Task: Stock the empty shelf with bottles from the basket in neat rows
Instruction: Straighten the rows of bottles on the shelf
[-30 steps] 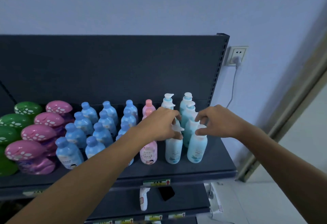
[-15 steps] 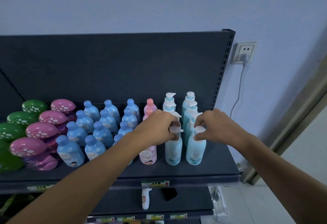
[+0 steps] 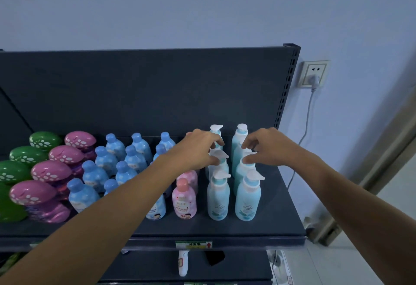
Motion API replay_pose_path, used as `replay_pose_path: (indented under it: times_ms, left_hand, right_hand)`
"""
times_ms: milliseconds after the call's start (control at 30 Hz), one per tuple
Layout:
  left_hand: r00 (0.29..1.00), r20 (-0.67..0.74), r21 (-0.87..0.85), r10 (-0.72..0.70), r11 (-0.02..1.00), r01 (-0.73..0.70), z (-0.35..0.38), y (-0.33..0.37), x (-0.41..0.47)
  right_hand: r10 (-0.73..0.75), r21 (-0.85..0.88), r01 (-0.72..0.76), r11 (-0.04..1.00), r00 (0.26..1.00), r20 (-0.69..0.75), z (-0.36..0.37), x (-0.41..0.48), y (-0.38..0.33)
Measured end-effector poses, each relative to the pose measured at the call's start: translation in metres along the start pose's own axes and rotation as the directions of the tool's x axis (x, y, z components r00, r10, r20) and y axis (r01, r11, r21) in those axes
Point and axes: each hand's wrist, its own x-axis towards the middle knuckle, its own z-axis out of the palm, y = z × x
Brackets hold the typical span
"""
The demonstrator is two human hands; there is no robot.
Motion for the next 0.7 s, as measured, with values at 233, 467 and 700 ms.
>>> replay_pose_path:
  times_ms: [233,467,700]
  left_hand:
    - [1.000,-0.027,0.018,0.017,1.000,-0.016,0.012,-0.001,0.009]
    - [0.998,-0.041,0.046,0.037,0.998,-0.035,0.014,-0.002,0.011]
    - [1.000,0.001,0.065,0.029,0.997,-0.029,0.012,0.000,0.010]
  right_hand:
    - [0.004,0.014,-0.003,1.000,1.000,-0.019,0.013,0.012,0.005]
    - [0.017,0.029,-0.016,0.999,0.999,-0.040,0.015,0.015,0.007]
    - [0.031,0.018,-0.031,0.999,0.999,-0.036,0.016,0.014,0.007]
